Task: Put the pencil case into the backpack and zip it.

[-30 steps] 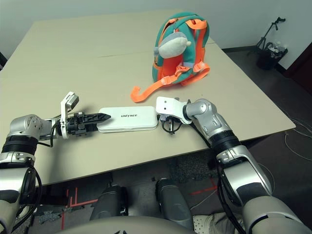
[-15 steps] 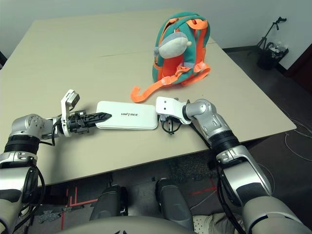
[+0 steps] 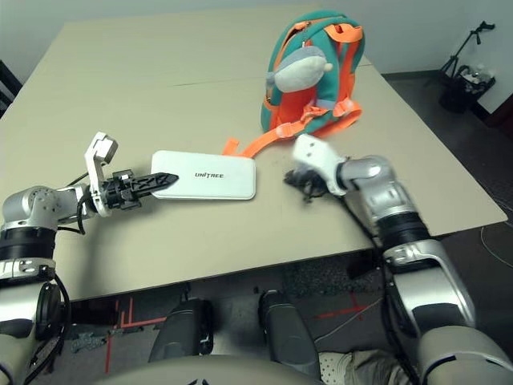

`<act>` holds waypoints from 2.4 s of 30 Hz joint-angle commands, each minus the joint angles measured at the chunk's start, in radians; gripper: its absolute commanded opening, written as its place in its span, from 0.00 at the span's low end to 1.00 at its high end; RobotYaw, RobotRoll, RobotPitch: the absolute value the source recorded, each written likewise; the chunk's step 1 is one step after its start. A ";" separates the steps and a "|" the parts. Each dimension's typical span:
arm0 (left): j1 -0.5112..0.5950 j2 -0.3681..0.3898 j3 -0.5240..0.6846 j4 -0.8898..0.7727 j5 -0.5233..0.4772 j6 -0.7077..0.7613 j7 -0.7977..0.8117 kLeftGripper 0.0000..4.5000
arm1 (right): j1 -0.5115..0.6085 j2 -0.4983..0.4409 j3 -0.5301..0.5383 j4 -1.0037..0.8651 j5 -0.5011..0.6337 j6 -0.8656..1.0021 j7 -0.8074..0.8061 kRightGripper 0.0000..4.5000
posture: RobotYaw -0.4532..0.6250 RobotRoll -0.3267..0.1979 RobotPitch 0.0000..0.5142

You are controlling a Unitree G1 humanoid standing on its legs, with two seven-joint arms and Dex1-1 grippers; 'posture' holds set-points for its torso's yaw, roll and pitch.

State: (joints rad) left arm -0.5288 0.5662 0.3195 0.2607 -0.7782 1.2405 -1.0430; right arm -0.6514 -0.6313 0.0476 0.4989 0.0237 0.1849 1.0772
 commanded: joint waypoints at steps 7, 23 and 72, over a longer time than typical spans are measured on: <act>0.005 0.033 0.124 -0.164 -0.148 0.060 0.093 0.29 | -0.059 -0.095 -0.171 -0.026 0.149 0.196 -0.060 1.00 | 0.36 0.62 0.17; 0.001 0.034 0.151 -0.149 -0.165 -0.048 0.186 0.29 | -0.292 0.065 -0.237 0.318 0.194 0.148 -0.314 1.00 | 0.38 0.62 0.15; -0.118 0.088 0.120 0.089 -0.088 -0.260 0.202 0.29 | -0.160 0.120 -0.285 -0.229 0.489 0.316 -0.150 0.00 | 0.36 0.62 0.17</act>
State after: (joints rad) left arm -0.6261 0.6438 0.4451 0.3345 -0.8676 0.9966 -0.8142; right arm -0.8007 -0.5013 -0.2117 0.3880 0.4423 0.4800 0.9003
